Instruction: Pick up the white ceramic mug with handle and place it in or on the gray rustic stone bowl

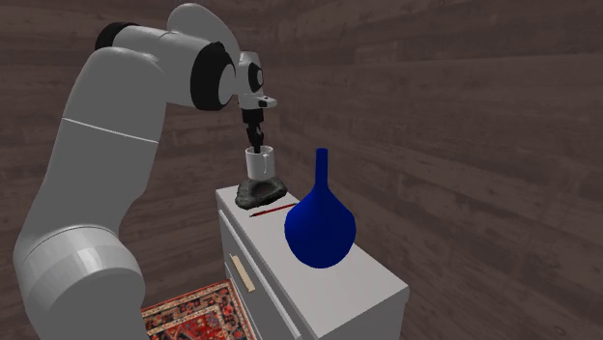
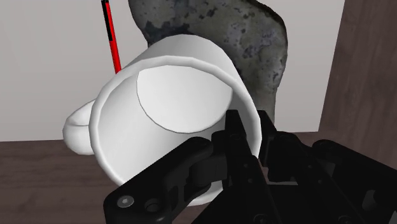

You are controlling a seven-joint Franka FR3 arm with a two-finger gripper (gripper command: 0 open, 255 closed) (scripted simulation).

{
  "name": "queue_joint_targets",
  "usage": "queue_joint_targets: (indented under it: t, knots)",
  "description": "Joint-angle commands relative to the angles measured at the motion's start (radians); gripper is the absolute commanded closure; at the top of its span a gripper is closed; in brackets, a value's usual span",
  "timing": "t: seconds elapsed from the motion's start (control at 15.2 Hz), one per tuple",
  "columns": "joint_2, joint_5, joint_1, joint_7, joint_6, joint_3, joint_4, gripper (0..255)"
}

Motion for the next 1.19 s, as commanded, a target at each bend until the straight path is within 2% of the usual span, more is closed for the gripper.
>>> queue_joint_targets:
  t: [0.0, 0.26, 0.33, 0.66, 0.92, 1.12]
  knots:
    - [-0.001, 0.000, -0.001, 0.000, 0.002, 0.000, -0.002, 255]
    - [-0.001, 0.000, -0.001, 0.000, 0.002, 0.000, -0.002, 255]
    - [-0.001, 0.000, -0.001, 0.000, 0.002, 0.000, -0.002, 0]
    - [-0.001, 0.000, -0.001, 0.000, 0.002, 0.000, -0.002, 0]
    - [-0.010, 0.010, 0.016, -0.012, -0.119, 0.007, 0.114, 0]
    - [-0.010, 0.010, 0.016, -0.012, -0.119, 0.007, 0.114, 0]
